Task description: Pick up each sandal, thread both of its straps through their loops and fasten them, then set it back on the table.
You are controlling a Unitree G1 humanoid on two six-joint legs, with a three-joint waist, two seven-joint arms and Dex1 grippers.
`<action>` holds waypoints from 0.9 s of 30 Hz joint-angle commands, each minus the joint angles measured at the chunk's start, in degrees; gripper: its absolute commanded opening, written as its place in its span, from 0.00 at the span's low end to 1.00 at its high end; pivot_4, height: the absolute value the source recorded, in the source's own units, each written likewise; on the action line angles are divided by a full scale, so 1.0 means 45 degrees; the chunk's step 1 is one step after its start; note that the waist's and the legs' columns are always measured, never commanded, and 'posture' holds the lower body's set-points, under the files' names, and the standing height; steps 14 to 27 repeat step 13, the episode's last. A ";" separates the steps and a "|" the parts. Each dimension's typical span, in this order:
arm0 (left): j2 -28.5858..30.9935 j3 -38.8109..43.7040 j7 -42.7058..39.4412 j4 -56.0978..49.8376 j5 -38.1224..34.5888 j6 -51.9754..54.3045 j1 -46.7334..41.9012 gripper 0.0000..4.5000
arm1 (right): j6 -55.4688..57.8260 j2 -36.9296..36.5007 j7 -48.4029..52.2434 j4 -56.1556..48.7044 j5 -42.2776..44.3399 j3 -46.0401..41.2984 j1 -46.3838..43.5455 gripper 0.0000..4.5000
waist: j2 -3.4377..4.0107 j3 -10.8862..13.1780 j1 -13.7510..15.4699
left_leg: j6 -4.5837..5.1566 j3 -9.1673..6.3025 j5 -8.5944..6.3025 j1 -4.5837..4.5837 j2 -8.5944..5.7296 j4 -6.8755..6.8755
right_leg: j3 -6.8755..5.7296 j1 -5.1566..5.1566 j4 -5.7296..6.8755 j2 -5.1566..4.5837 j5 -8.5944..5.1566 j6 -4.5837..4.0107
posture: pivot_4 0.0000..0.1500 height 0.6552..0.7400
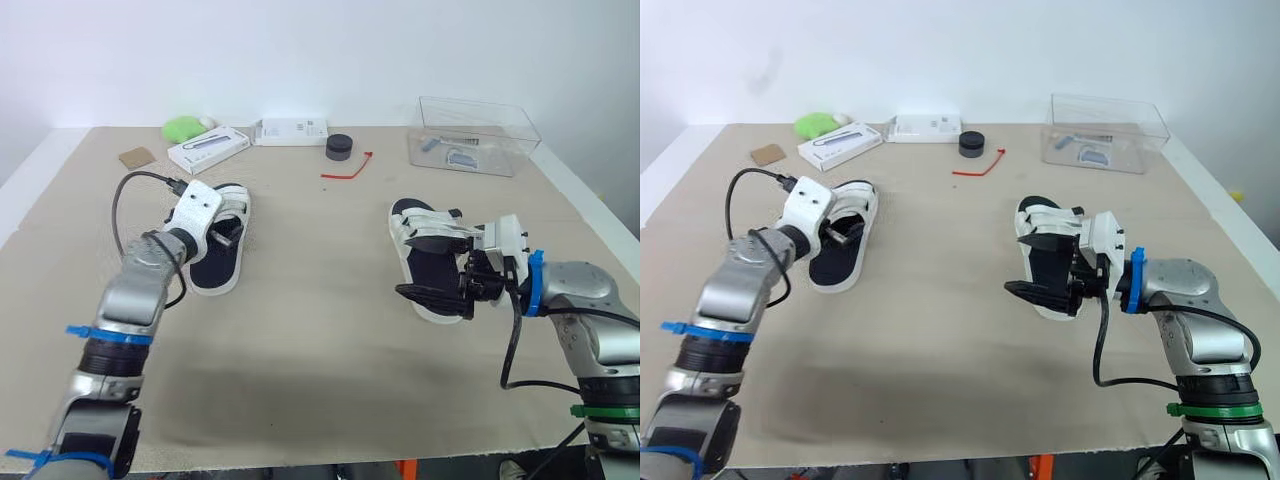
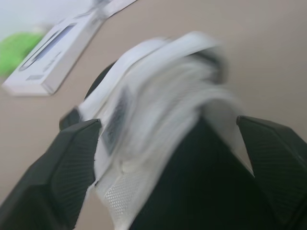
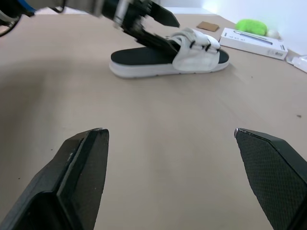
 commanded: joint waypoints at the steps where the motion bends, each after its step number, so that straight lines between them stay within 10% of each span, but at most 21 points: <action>1: 0.1238 0.1524 -0.2998 -0.1681 -0.2547 -0.0225 0.0500 0.99 | 0.1414 -0.0122 -0.0262 -0.0037 0.1158 -0.0667 -0.0413 1.00 | 0.0001 0.0000 -0.0009 | -0.0002 0.0011 0.0001 0.0004 0.0007 0.0000 | 0.0003 -0.0006 0.0008 0.0001 -0.0003 -0.0008 | 1.00 1.00; 9: 0.2172 0.1997 -0.5899 -0.1477 -0.4097 -0.1895 0.2252 0.99 | -0.0165 -0.0505 0.0233 -0.0244 0.0280 -0.0800 0.0295 1.00 | 0.0005 -0.0002 0.0035 | -0.0012 0.0004 0.0014 0.0041 0.0010 0.0001 | -0.0006 0.0022 0.0023 0.0019 -0.0051 0.0002 | 1.00 1.00; 27: 0.2026 0.1477 -0.6282 -0.0904 -0.3990 -0.2479 0.2212 0.99 | -0.0585 -0.0756 0.0720 -0.0951 0.0231 -0.0736 0.1571 1.00 | 0.0003 -0.0001 0.0066 | -0.0013 -0.0018 0.0014 0.0035 0.0000 0.0001 | -0.0006 0.0037 0.0023 0.0019 -0.0080 0.0037 | 1.00 1.00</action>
